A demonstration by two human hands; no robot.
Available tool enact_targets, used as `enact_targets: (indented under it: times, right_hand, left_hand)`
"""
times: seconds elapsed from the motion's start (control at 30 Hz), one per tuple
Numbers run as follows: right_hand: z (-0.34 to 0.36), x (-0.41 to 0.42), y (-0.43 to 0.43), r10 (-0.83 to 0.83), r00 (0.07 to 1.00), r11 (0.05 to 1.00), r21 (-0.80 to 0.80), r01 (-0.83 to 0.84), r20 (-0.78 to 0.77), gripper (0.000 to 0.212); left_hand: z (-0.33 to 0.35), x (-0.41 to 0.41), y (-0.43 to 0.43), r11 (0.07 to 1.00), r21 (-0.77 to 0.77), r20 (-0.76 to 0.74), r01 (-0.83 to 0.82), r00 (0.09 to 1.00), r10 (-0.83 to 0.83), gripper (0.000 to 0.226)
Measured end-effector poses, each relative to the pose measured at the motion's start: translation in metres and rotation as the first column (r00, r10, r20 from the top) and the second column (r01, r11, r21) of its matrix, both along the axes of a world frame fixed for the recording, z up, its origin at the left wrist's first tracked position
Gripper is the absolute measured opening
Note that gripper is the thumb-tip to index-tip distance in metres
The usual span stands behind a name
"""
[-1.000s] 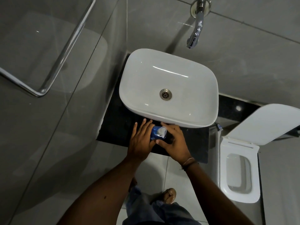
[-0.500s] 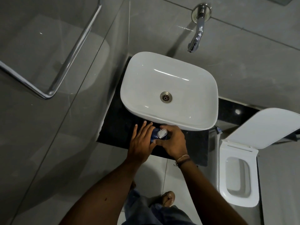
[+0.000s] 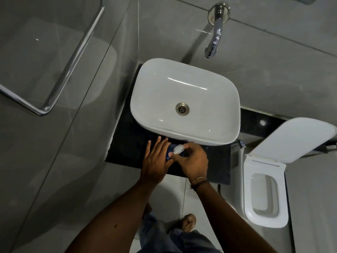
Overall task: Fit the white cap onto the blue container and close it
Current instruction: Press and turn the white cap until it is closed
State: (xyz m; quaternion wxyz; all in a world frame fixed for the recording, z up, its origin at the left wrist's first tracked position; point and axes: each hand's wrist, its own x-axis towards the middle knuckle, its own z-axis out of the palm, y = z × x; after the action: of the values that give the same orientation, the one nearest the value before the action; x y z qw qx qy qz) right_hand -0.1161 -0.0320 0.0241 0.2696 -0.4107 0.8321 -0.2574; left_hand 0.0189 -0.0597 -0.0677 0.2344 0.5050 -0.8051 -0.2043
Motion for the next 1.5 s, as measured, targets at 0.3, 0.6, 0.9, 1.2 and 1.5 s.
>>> enact_targets:
  times: [0.3,0.6,0.9,1.2,1.5]
  right_hand:
    - [0.024,0.004,0.008,0.101,0.994,0.995,-0.017,-0.102,-0.051,0.070]
    - [0.027,0.003,0.011,0.135,0.988,0.986,-0.084,-0.141,-0.079,0.038]
    - [0.033,-0.014,0.005,0.284,0.955,0.955,-0.069,-0.290,-0.085,0.042]
    - [0.027,-0.032,0.013,0.325,0.939,0.946,-0.023,-0.324,0.114,0.091]
    - [-0.009,-0.011,0.005,0.194,0.897,0.973,0.038,-0.227,0.396,0.064]
  left_hand:
    - [-0.003,0.002,0.001,0.999,0.039,0.028,0.016,0.999,-0.017,0.048]
    - [0.013,0.001,0.001,0.996,0.086,0.034,0.018,0.999,-0.021,0.081]
    - [0.019,0.002,0.001,0.994,0.102,0.027,0.037,0.999,-0.040,0.063]
    - [0.013,0.003,0.001,0.992,0.124,-0.007,0.031,1.000,-0.030,0.066]
    - [0.029,0.011,0.004,0.932,0.362,-0.223,-0.009,0.970,0.096,0.061]
